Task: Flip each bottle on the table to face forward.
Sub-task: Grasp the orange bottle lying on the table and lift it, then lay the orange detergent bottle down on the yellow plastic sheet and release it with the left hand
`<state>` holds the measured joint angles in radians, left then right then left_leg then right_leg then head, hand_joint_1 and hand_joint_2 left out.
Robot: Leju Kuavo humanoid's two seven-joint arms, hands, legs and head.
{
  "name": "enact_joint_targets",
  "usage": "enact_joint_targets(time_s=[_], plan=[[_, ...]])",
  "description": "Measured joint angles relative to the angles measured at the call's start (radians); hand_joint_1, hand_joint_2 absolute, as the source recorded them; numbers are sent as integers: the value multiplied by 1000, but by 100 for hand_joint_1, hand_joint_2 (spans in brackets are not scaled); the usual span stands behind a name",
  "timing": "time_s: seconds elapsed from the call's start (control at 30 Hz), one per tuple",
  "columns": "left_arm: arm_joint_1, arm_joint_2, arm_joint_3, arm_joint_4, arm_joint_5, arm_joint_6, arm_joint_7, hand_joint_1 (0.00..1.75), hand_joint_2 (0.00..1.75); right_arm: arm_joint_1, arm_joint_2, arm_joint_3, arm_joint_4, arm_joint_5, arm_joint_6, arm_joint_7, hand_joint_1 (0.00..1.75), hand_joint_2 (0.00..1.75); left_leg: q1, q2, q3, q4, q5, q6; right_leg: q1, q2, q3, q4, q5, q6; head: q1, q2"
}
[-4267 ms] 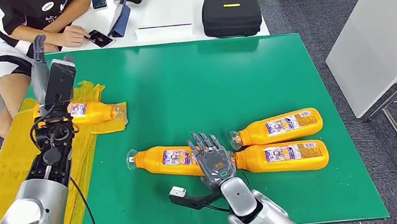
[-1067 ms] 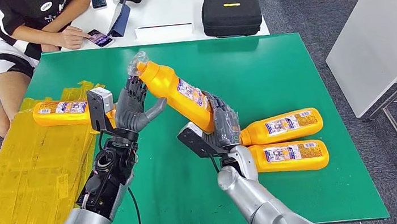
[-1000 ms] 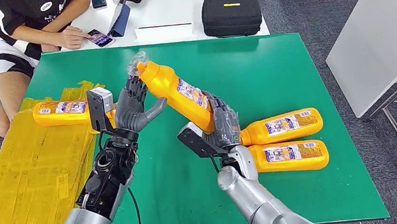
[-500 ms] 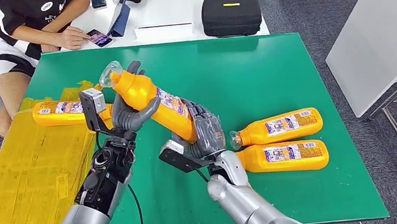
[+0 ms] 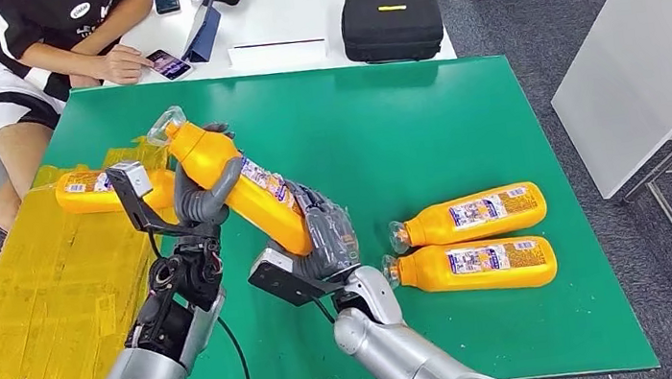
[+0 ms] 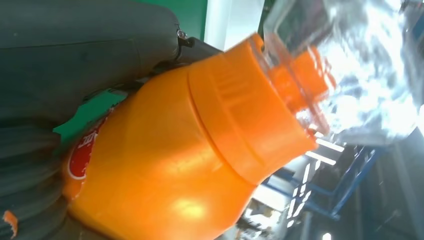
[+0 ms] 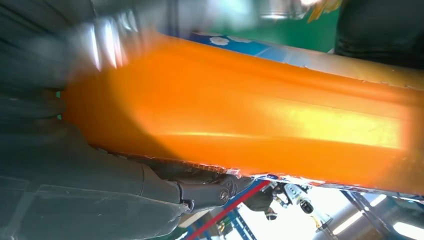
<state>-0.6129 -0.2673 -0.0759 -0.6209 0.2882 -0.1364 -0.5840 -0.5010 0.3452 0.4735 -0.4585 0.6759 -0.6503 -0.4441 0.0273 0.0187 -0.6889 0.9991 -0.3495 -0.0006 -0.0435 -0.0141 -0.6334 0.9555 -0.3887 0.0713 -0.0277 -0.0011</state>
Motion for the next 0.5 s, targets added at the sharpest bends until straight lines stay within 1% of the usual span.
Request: enact_joint_targets(time_s=[0.2,0.23,0.33,0.37,0.43,0.5], plan=[[12,-5,23,-10,27,15,0,175,175,-4,0,3,20,-37,0,-46,175,175,0,0,0,0,0,0,0,0,0,0,0,0,0,0],[14,-6,26,-12,28,16,0,175,175,-3,0,3,22,-38,0,-49,131,175,0,0,0,0,0,0,0,0,0,0,0,0,0,0],[15,-6,30,-15,34,24,-3,175,175,0,0,-2,25,-45,0,-71,0,44,0,0,0,0,0,0,0,0,-1,0,0,0,0,0],[15,-6,32,-18,33,36,-9,175,175,4,-1,-6,24,-53,0,-90,0,0,0,0,0,0,0,0,0,0,-1,0,0,0,0,0],[14,-3,35,-34,3,94,-33,175,175,24,-4,-21,12,-89,2,-142,0,0,0,1,0,0,0,0,0,0,-1,0,0,0,0,0],[12,4,37,-63,-53,176,-64,175,175,49,-11,-42,-13,-133,9,-182,0,0,0,0,0,0,0,0,0,0,-1,0,0,0,0,0]])
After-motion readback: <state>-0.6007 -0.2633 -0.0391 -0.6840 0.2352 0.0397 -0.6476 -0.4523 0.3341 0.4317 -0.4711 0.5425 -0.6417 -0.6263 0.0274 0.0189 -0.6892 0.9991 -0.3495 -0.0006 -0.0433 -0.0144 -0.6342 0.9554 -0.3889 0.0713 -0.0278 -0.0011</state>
